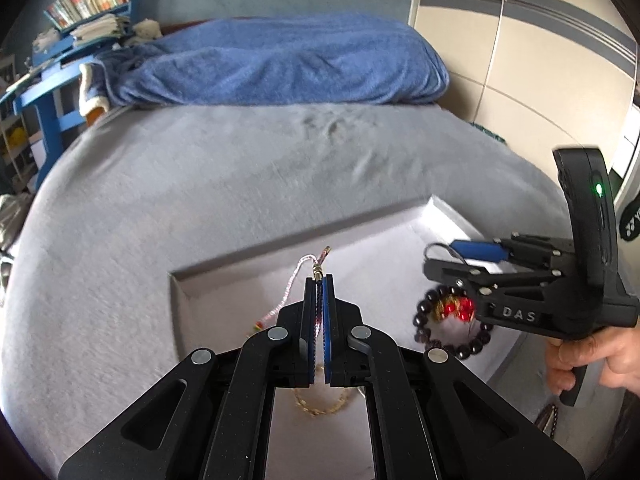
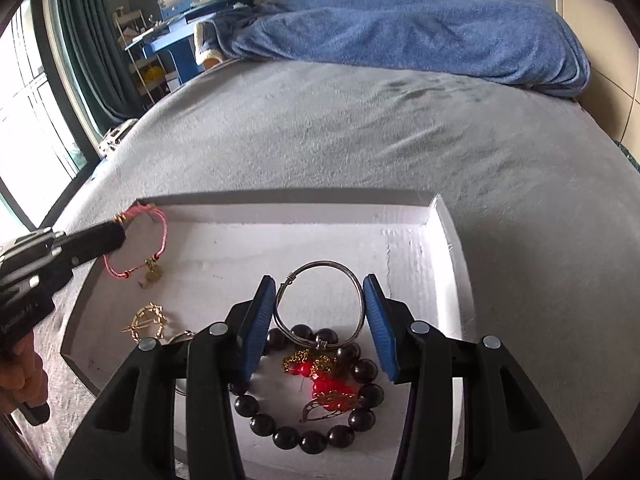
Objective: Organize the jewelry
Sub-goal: 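Lower both items into the tray and open both tools, then move both open tools back to the garnet bead bracelet on the bedspread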
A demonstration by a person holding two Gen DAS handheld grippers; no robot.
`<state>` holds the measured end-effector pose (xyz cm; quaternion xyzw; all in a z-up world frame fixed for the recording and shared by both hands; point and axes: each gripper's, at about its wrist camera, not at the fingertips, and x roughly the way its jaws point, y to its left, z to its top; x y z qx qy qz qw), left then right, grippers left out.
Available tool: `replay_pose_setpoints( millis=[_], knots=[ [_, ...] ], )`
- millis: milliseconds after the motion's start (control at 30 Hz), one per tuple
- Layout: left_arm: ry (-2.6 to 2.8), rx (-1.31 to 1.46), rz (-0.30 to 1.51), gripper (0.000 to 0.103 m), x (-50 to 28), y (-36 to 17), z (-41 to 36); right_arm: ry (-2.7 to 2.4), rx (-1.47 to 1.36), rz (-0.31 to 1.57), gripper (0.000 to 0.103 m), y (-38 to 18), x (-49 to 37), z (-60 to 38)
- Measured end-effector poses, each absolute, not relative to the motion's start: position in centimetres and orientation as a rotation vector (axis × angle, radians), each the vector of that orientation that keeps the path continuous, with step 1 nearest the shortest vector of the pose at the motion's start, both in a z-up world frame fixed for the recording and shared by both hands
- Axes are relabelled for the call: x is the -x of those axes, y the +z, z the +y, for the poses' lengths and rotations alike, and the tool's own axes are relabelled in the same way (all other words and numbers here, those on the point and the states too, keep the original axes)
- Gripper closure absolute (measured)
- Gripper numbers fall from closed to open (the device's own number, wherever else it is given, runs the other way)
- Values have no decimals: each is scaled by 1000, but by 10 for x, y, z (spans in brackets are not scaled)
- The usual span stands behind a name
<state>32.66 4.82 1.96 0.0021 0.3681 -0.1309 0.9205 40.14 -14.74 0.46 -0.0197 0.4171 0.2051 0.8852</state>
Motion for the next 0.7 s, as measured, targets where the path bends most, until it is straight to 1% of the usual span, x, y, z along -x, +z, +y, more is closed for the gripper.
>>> replay_pose_setpoints(
  millis=[300, 333, 367, 400, 433, 467, 500, 533, 567, 600, 633, 667, 700],
  knots=[
    [-280, -17, 821, 99, -326, 2, 41, 414, 88, 905, 57, -8, -403, -142],
    [-273, -18, 823, 95, -325, 2, 41, 413, 89, 907, 57, -9, -403, -143],
    [-263, -14, 826, 84, -325, 2, 42, 413, 92, 907, 57, -9, -402, -142],
    [-258, -7, 826, 78, -324, 2, 43, 413, 95, 907, 57, -8, -402, -142],
    [-257, 9, 822, 69, -323, 3, 45, 415, 96, 907, 57, -8, -402, -142],
    [-254, 15, 819, 65, -322, 4, 46, 416, 97, 903, 57, -7, -400, -142],
    [-251, 16, 817, 64, -321, 5, 46, 416, 101, 899, 56, -5, -399, -142],
    [-246, 14, 816, 59, -320, 6, 47, 417, 103, 896, 52, -4, -399, -142],
    [-243, 14, 812, 50, -318, 8, 48, 419, 106, 886, 46, -2, -397, -142],
    [-243, 15, 805, 46, -318, 10, 48, 421, 108, 877, 45, 1, -395, -143],
    [-242, 15, 795, 37, -316, 13, 49, 421, 109, 870, 42, 2, -394, -143],
    [-239, 15, 782, 33, -313, 17, 50, 423, 110, 861, 39, 5, -392, -145],
    [-239, 17, 774, 32, -312, 19, 50, 423, 109, 854, 38, 7, -391, -146]
  ],
)
